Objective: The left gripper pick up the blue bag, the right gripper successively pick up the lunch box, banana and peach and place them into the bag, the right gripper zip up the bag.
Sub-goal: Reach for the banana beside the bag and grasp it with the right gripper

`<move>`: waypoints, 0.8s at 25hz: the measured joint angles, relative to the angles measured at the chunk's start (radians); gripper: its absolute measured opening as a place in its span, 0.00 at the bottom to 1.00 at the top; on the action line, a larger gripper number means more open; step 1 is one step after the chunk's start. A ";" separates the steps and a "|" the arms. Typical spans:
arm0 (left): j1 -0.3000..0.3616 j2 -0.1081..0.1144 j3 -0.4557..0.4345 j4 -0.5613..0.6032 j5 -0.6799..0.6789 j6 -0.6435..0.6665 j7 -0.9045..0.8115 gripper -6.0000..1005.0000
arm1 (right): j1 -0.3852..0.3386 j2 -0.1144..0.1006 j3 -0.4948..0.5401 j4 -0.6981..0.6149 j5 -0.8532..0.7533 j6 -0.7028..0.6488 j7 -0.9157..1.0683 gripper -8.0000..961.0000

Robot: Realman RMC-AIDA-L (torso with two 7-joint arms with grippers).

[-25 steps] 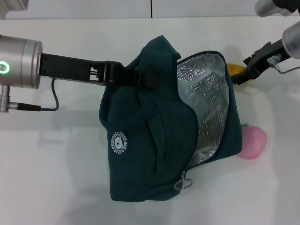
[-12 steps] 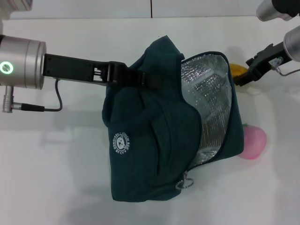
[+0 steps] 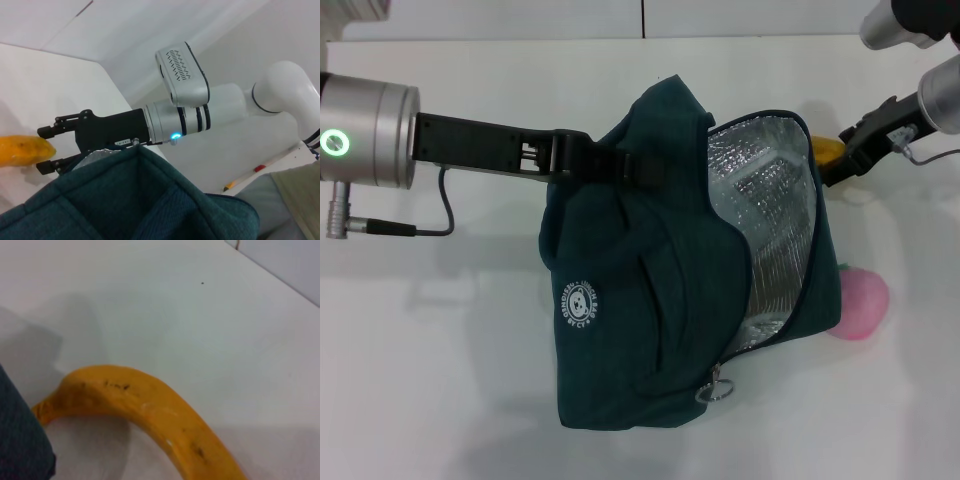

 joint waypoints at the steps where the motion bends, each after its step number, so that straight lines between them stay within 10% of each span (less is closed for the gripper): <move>1: 0.000 0.000 0.000 0.000 0.000 0.000 0.000 0.05 | 0.000 0.001 0.000 0.000 0.000 0.004 0.000 0.75; 20: 0.004 0.000 0.000 0.004 0.000 0.000 0.001 0.05 | 0.003 0.009 -0.013 -0.011 -0.001 0.014 0.004 0.52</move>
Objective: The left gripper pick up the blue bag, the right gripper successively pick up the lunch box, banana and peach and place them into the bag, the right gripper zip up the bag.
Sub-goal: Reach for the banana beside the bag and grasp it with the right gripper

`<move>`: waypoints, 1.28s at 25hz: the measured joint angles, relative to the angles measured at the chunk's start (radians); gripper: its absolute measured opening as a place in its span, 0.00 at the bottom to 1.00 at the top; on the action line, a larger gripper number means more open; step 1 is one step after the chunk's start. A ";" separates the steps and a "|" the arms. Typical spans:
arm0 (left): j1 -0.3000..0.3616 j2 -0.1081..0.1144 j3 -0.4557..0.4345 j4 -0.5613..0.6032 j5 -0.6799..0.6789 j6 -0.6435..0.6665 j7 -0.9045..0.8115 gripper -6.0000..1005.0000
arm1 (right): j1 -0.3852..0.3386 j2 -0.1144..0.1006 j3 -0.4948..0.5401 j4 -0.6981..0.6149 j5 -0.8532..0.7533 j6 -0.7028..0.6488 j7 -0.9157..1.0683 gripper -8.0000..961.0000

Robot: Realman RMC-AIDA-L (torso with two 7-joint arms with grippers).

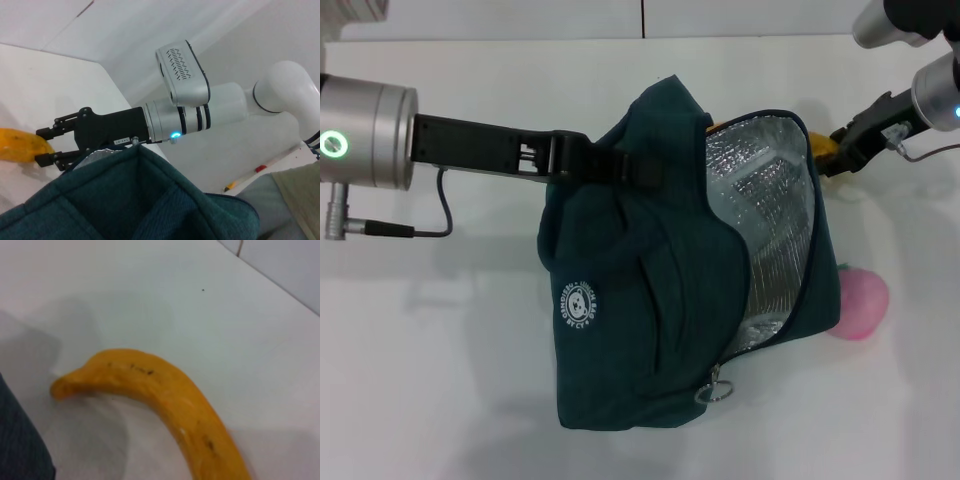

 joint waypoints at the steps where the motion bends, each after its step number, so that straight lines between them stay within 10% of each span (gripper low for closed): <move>1: 0.001 0.000 0.000 0.001 0.000 0.000 0.000 0.05 | 0.000 0.001 0.000 -0.002 0.000 0.000 0.003 0.52; 32: 0.028 0.009 0.000 0.006 -0.036 0.006 0.003 0.05 | -0.134 -0.001 -0.016 -0.299 -0.068 -0.154 0.123 0.43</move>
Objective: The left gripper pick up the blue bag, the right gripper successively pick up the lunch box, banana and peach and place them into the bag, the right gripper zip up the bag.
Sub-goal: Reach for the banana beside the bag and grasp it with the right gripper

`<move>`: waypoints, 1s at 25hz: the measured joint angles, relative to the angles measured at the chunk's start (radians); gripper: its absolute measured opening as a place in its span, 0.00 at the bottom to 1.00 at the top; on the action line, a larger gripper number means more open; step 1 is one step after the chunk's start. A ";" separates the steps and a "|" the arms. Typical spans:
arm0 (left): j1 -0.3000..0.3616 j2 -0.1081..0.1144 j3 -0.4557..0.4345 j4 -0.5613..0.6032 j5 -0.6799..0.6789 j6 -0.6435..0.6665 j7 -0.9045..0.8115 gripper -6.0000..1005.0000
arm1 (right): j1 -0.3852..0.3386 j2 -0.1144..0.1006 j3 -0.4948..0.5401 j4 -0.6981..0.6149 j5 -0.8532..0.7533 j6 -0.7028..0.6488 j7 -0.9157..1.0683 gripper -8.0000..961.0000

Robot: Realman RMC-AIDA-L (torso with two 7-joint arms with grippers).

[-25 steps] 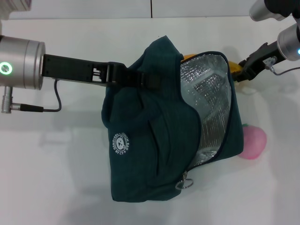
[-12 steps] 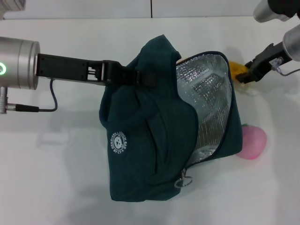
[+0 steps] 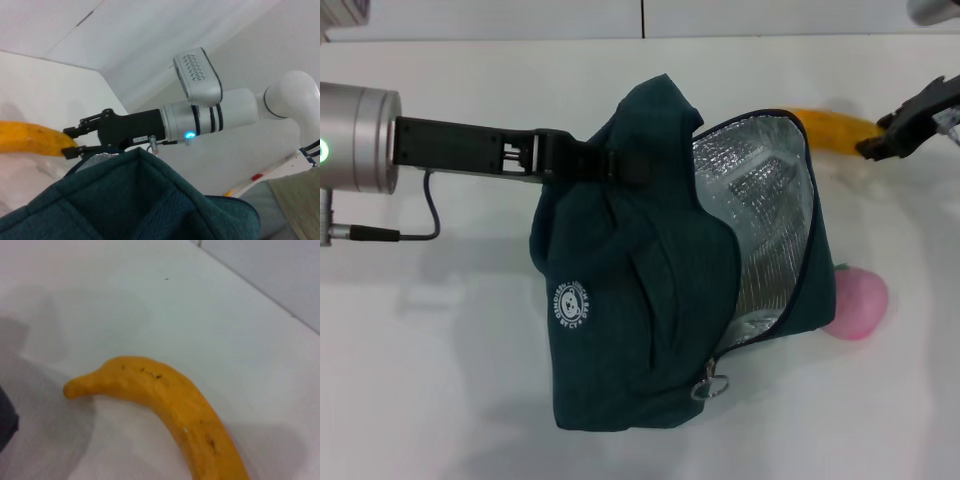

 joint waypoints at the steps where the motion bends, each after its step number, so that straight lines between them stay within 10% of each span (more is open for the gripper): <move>1: 0.001 0.000 0.000 0.000 -0.001 0.000 0.000 0.05 | -0.005 -0.001 0.001 -0.011 0.000 -0.004 0.003 0.43; 25: -0.010 0.008 0.000 0.000 -0.002 0.002 -0.009 0.05 | -0.070 -0.011 0.080 -0.176 -0.009 -0.185 0.029 0.42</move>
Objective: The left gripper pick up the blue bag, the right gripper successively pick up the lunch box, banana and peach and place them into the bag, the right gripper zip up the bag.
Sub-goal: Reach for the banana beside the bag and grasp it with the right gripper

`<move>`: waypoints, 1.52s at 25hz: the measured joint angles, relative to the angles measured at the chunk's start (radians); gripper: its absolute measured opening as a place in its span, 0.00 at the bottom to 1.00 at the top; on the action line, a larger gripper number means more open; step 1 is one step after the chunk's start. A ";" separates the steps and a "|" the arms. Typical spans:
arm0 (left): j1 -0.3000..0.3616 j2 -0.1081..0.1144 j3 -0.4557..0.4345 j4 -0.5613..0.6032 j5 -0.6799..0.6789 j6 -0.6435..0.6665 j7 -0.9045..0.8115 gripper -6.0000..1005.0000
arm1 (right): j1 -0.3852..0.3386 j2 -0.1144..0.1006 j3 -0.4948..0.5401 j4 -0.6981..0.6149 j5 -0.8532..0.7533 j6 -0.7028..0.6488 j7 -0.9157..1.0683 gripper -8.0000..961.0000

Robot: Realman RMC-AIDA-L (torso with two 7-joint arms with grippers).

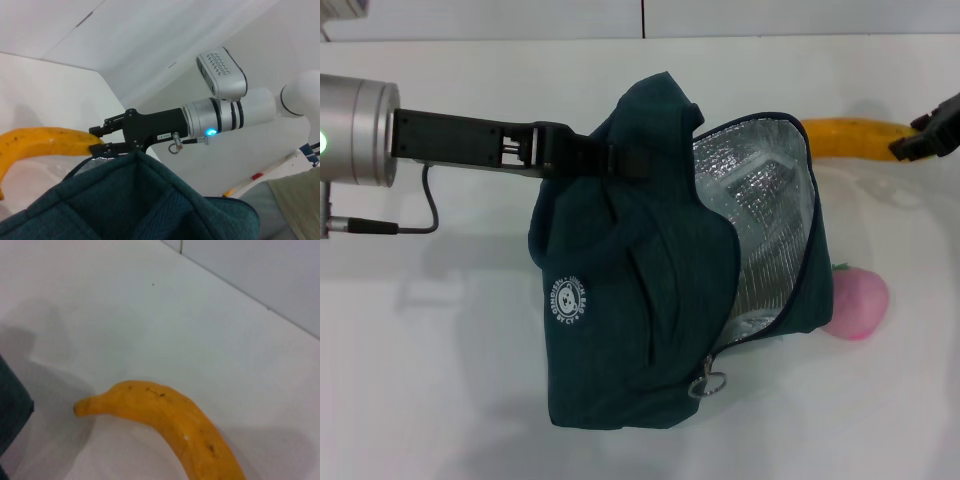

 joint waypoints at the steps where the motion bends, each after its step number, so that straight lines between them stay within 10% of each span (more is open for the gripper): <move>1: 0.000 0.000 0.000 0.000 0.000 0.000 0.000 0.05 | -0.002 0.000 0.000 0.000 -0.001 -0.006 0.001 0.42; 38: -0.018 -0.001 0.000 -0.008 0.000 -0.005 0.004 0.05 | -0.015 0.043 -0.048 0.034 -0.105 -0.023 0.053 0.49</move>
